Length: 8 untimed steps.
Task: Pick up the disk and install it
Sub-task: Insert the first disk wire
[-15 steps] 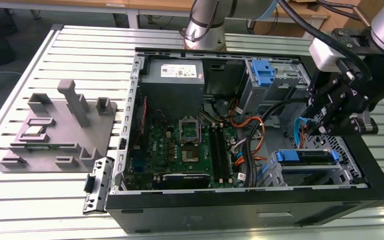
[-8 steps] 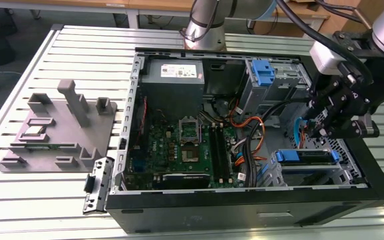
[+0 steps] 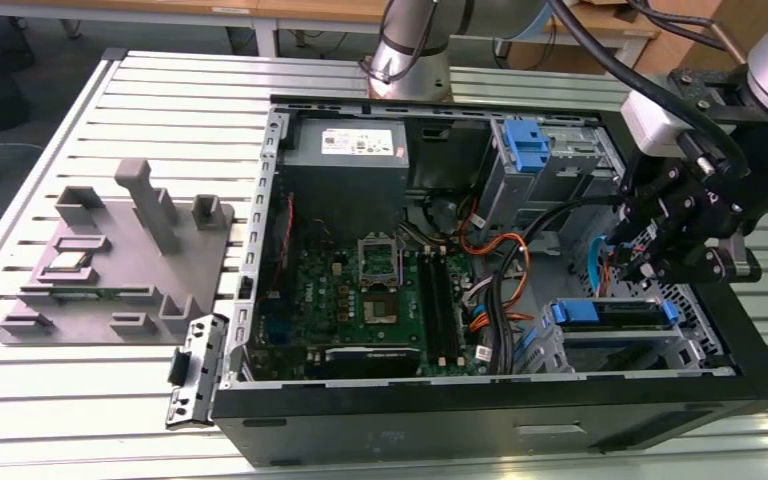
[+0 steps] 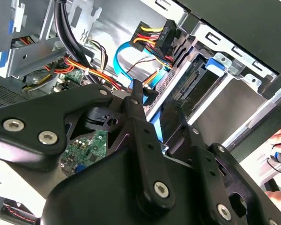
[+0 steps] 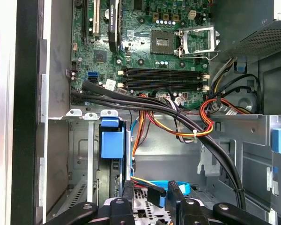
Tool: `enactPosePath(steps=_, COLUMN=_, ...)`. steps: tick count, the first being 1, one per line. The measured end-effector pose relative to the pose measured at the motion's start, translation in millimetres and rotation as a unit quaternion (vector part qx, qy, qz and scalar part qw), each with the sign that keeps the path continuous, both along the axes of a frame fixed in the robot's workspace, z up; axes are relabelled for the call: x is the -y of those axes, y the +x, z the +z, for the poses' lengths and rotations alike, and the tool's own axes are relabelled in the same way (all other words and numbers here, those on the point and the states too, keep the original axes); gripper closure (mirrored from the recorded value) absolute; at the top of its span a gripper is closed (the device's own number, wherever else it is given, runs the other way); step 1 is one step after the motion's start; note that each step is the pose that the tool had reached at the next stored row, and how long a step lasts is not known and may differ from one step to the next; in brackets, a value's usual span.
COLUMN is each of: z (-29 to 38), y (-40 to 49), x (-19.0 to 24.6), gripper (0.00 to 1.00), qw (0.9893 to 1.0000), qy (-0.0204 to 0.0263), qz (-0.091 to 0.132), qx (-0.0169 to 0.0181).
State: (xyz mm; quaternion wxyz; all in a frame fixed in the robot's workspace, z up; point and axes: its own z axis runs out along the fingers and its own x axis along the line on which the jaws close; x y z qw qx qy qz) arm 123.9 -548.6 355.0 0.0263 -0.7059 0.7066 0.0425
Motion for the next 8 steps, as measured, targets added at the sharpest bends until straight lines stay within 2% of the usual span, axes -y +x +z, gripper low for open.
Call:
enactPosePath(steps=7, z=-0.1, y=0.0, x=0.1, gripper=0.59, qw=1.0000, qy=-0.0001, qz=0.000, qx=0.0000)
enactPosePath(steps=8, z=-0.1, y=0.0, x=0.1, gripper=0.66, qw=1.0000, qy=0.0000, qz=0.000, qx=0.0000)
